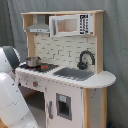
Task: Play with the kitchen
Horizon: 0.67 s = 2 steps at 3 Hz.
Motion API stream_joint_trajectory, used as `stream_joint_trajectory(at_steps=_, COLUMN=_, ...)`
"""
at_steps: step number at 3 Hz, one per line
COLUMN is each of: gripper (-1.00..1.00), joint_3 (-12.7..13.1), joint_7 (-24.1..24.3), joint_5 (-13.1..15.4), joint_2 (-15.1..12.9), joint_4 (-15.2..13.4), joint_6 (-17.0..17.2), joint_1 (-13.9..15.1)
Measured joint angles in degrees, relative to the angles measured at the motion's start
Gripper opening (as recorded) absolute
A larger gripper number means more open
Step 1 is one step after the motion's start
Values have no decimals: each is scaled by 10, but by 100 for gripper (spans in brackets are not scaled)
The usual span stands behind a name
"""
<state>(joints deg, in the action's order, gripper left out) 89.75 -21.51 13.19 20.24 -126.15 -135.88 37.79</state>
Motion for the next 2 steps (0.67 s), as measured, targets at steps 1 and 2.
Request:
stream_joint_trajectory(at_steps=1, gripper=100, joint_3=-33, joint_7=7, joint_5=26, joint_2=16, joint_4=5, joint_6=39, joint_1=-32)
stream_joint_trajectory(at_steps=2, gripper=100, joint_3=-67, joint_7=8, joint_5=50, joint_2=43, joint_4=14, joint_6=87, joint_1=-64)
